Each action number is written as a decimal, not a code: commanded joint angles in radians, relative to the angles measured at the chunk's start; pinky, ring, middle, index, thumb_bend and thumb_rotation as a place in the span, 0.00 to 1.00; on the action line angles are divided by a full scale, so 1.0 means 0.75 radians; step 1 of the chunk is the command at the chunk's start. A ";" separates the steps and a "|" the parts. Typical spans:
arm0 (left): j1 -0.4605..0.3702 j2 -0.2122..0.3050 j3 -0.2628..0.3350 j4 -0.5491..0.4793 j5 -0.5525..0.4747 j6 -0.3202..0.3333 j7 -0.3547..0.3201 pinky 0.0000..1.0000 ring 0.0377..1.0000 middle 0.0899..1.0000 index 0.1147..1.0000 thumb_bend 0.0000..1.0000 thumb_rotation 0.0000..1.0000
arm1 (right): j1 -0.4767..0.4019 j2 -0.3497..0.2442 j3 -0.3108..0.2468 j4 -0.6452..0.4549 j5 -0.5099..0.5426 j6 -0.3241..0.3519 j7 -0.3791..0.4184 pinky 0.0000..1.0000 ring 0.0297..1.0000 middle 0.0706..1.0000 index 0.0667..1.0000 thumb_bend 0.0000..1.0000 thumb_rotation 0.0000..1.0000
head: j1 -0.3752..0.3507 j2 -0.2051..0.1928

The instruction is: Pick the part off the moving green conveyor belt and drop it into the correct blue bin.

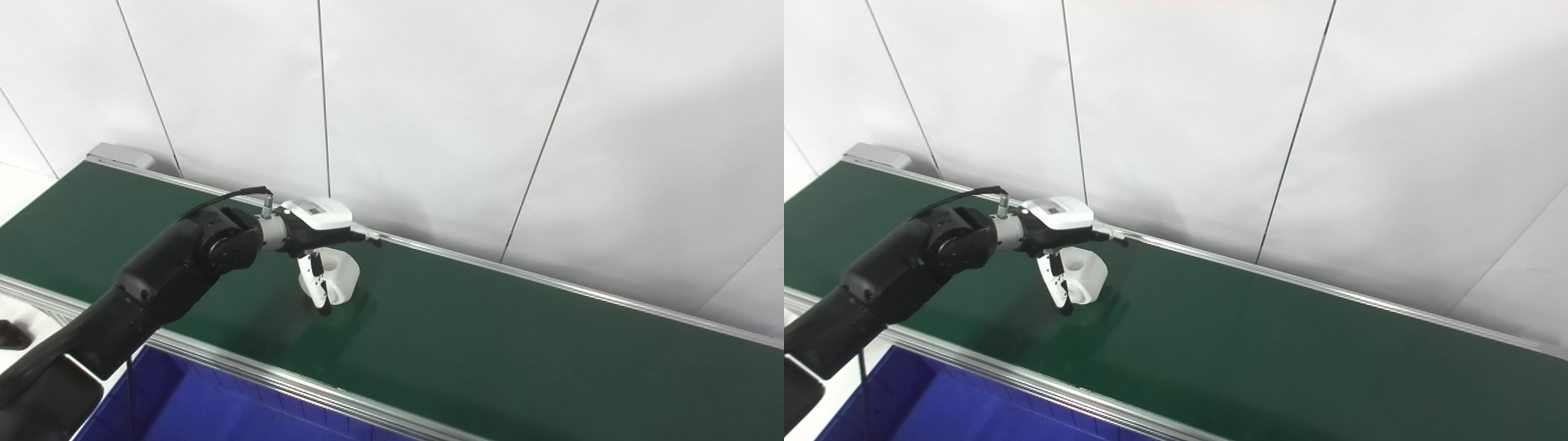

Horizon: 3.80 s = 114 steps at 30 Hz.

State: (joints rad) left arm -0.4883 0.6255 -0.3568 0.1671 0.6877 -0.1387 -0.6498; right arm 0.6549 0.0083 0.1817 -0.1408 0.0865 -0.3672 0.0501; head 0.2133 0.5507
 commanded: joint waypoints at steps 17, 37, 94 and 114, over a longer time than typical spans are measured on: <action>0.009 -0.207 -0.101 0.378 0.545 0.063 1.098 0.87 0.93 0.94 0.87 0.96 0.16 | 0.037 0.012 0.010 -0.047 -0.032 0.001 0.000 1.00 1.00 1.00 1.00 0.85 1.00 | -0.024 0.006; -0.037 -0.214 -0.208 0.191 0.472 0.234 0.513 0.28 0.35 0.40 0.48 0.50 0.00 | 0.061 0.020 0.030 -0.083 -0.019 0.019 0.000 1.00 1.00 1.00 1.00 0.83 1.00 | -0.032 0.027; 1.190 -0.163 0.471 -1.100 0.436 0.156 0.152 0.30 0.34 0.44 0.47 0.50 0.00 | 0.045 -0.039 -0.011 -0.388 0.121 0.344 0.008 1.00 1.00 0.98 1.00 0.78 1.00 | 0.261 0.363; 1.154 -0.113 0.328 -0.904 0.570 0.174 0.013 0.69 0.80 0.84 0.82 0.99 0.44 | 0.054 -0.035 -0.016 -0.379 0.108 0.324 0.008 1.00 1.00 0.98 1.00 0.79 1.00 | 0.246 0.368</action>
State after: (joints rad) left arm 0.3830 0.5083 -0.1193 -0.4741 1.0990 -0.0184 -0.6262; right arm 0.6845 -0.0236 0.1715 -0.4122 0.1676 -0.1000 0.0484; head 0.3988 0.8268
